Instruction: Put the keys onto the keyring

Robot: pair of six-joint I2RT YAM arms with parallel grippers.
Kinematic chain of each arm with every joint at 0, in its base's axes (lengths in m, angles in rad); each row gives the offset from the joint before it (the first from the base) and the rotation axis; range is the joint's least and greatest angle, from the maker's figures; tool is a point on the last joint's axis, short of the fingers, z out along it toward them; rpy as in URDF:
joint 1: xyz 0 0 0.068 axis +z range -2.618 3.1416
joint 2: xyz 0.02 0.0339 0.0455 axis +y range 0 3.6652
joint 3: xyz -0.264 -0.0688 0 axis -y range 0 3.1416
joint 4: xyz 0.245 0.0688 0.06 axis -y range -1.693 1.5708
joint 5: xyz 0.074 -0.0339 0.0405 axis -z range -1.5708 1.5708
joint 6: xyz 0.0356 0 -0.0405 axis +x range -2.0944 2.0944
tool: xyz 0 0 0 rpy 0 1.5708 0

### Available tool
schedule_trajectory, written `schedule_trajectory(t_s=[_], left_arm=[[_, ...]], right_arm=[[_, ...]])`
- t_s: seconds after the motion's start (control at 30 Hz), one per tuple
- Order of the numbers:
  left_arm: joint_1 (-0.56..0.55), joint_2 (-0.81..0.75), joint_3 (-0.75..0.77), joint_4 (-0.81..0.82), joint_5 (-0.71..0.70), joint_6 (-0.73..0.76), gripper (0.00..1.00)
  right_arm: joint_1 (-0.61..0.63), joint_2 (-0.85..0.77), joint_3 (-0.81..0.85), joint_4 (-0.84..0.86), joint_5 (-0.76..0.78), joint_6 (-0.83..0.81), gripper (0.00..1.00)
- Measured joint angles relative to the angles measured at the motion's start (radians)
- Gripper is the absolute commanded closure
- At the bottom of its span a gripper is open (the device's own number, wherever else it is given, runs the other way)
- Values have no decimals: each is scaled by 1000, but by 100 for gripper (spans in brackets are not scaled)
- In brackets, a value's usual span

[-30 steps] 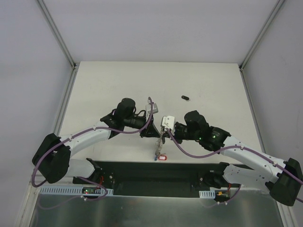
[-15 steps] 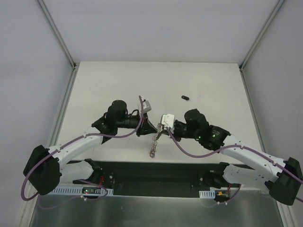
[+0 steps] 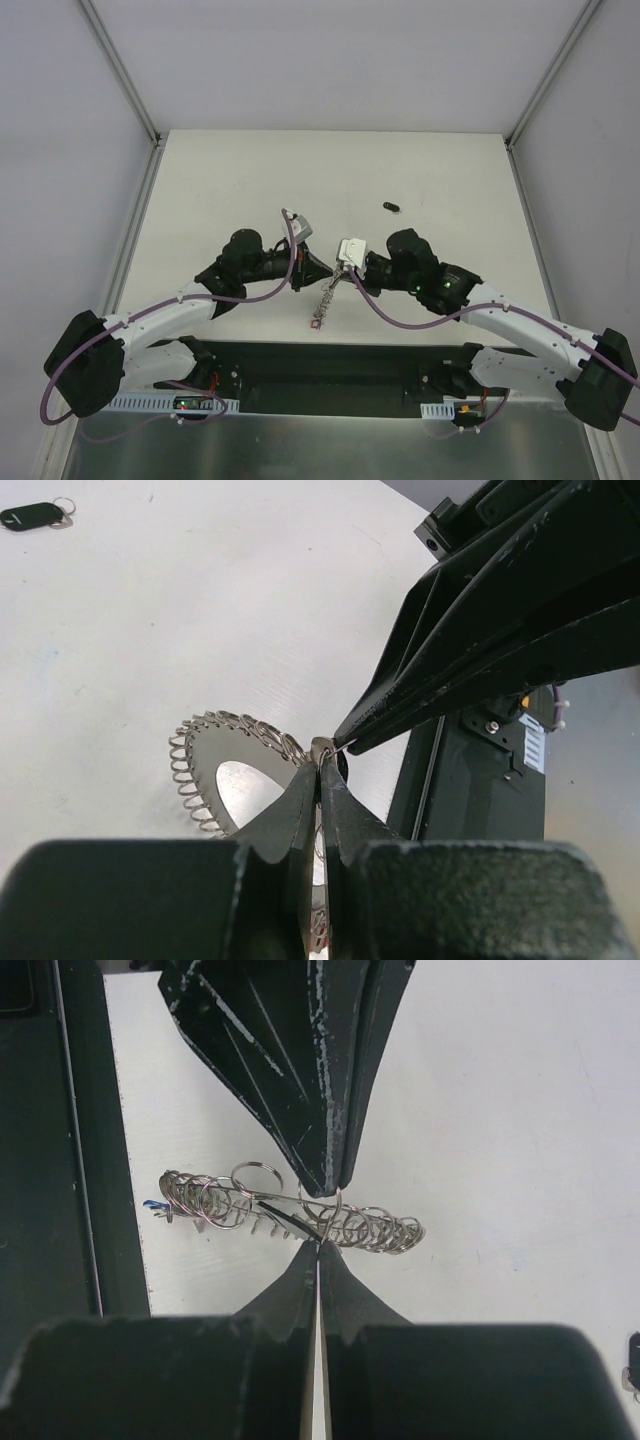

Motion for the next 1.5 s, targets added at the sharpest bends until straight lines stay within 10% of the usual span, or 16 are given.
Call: schedule_trajectory(t_s=[0.8, 0.9, 1.17, 1.5], left_arm=[[-123, 0, -175, 386, -375, -92, 99], [-123, -6, -195, 403, -376, -100, 77], [-121, -100, -208, 327, -377, -88, 58], [-35, -96, -104, 53, -173, 23, 60]], right_arm=[[-14, 29, 0, 29, 18, 20, 99], [-14, 29, -2, 29, 19, 23, 99], [-14, 19, -2, -8, 13, 22, 99], [-13, 18, -2, -19, -1, 18, 99]])
